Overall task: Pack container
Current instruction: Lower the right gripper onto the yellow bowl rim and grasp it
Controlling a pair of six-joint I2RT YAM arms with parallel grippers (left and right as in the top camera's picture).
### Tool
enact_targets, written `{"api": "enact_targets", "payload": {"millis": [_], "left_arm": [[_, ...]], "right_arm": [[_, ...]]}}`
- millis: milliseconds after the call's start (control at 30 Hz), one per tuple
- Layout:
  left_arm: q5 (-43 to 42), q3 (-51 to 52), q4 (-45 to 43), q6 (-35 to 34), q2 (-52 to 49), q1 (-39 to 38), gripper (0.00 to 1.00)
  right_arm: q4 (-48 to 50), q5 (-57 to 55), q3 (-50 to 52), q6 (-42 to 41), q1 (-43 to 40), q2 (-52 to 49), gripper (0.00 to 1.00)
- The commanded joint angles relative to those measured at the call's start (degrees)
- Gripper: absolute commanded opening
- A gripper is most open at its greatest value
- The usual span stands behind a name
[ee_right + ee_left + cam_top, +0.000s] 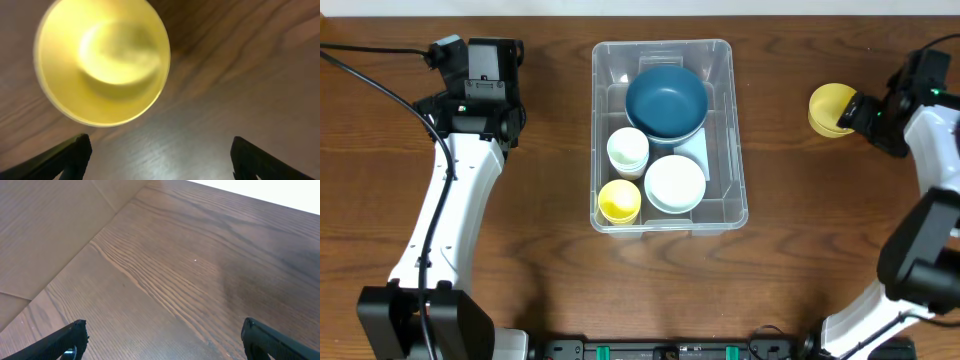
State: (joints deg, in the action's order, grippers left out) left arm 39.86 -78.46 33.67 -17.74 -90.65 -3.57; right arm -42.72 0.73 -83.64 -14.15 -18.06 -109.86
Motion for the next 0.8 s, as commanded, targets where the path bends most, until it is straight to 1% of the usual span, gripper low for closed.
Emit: {"api": "enact_targets", "payload": {"millis": [0, 267, 433, 567, 767], "left_arm": [[1.33, -0.15, 0.15, 0.35, 0.85, 0.17, 0.98], [1.33, -0.15, 0.15, 0.33, 0.85, 0.17, 0.98], [1.33, -0.15, 0.15, 0.33, 0.85, 0.17, 0.98], [1.33, -0.15, 0.15, 0.35, 0.85, 0.17, 0.98], [1.33, -0.15, 0.15, 0.33, 0.85, 0.17, 0.98]], "right_arm": [[0.92, -0.59, -0.68, -1.11, -0.44, -1.99, 0.91], [6.62, -0.81, -0.68, -1.77, -0.42, -5.62, 0.88], [10.19, -0.26, -0.68, -3.23, -0.42, -7.37, 0.81], [12.57, -0.04, -0.68, -3.21, -0.42, -7.54, 0.74], [13.16, -0.04, -0.68, -3.23, -0.39, -7.96, 0.71]]}}
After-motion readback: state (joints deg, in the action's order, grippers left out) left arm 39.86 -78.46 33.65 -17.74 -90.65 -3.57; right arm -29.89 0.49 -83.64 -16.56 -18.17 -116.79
